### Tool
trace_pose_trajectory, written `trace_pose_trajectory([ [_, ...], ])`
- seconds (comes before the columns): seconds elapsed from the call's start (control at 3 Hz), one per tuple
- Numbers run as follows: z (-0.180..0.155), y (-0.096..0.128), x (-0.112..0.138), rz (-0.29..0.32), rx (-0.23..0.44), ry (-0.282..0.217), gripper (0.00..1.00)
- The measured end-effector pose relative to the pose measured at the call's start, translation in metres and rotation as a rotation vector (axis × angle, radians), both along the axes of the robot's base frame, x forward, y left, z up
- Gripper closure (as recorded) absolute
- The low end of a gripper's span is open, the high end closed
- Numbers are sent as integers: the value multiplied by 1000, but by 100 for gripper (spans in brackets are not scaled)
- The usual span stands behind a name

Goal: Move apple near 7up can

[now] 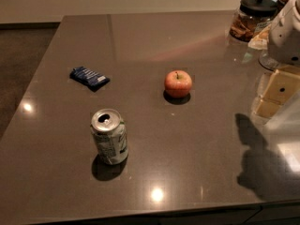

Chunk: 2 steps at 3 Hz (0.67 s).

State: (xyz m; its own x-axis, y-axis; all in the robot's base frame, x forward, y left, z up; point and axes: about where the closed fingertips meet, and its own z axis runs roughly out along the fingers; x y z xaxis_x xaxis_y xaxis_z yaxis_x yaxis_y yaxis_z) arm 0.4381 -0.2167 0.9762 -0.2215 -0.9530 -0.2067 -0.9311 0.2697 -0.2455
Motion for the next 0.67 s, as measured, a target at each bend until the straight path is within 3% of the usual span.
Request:
trace_pose_trajectory([
  [0.33, 0, 0, 0, 0, 0, 0, 0],
  [0.67, -1, 18, 20, 17, 48, -18, 0],
])
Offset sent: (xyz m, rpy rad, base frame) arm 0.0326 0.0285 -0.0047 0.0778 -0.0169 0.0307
